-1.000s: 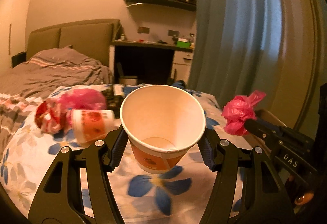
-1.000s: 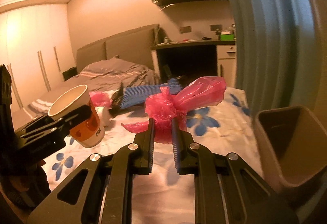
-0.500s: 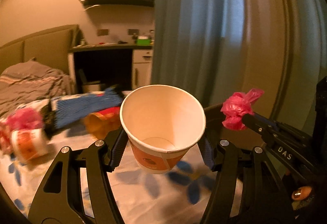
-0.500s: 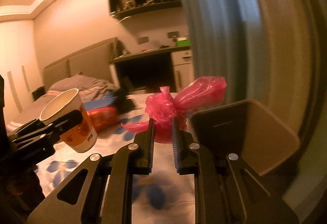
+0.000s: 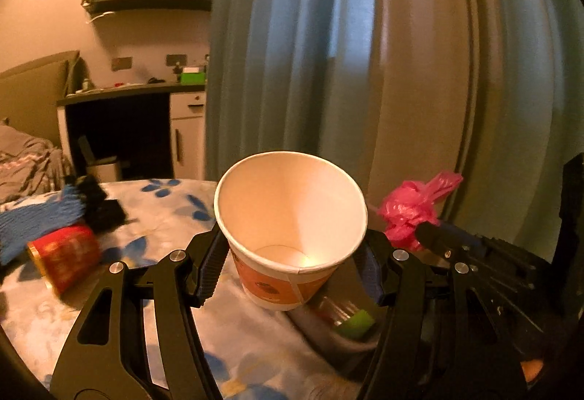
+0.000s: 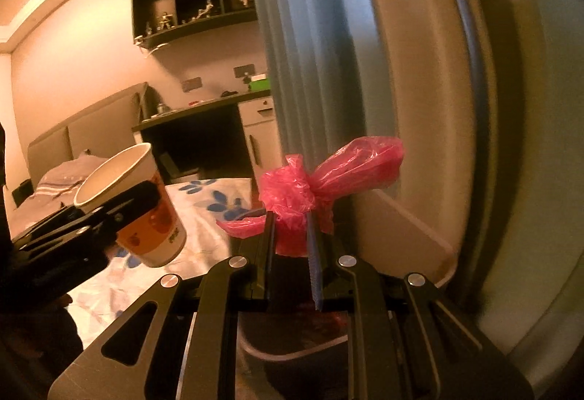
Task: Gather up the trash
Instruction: 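Carry the paper cup and pink bag over the brown bin with both tools, then open both tools to drop the cup and pink bag into the bin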
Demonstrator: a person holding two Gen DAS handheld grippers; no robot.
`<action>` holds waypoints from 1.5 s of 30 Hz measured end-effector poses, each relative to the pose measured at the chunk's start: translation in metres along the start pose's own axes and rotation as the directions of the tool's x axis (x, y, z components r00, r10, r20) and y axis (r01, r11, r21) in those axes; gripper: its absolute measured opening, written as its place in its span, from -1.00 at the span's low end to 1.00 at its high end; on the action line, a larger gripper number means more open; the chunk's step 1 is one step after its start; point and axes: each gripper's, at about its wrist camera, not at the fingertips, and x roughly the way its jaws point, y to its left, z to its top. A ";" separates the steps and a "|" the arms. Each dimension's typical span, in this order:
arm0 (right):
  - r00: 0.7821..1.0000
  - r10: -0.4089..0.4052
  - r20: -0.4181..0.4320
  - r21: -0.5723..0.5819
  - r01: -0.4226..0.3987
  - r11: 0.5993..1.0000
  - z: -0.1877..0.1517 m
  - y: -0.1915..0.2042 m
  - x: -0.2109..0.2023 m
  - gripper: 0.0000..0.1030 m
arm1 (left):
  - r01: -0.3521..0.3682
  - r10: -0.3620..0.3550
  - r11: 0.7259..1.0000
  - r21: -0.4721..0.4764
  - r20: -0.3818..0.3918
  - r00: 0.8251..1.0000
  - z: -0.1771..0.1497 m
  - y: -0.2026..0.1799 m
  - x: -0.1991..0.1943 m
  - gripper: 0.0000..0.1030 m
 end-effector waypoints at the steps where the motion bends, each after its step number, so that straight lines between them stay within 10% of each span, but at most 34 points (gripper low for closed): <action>1: 1.000 -0.004 -0.002 0.003 0.004 1.000 0.001 -0.002 0.001 -0.67 | 0.012 -0.012 1.000 -0.004 -0.004 1.000 0.000 -0.003 0.006 0.19; 32: 0.996 -0.041 -0.085 0.033 0.044 0.998 0.004 -0.024 0.048 -0.63 | 0.090 -0.094 0.995 -0.044 -0.079 0.992 -0.020 -0.020 0.062 0.20; 45: 0.993 -0.114 -0.042 0.110 0.118 0.987 0.003 -0.039 0.037 0.03 | 0.109 -0.114 0.993 -0.052 -0.112 0.987 -0.030 -0.026 0.071 0.27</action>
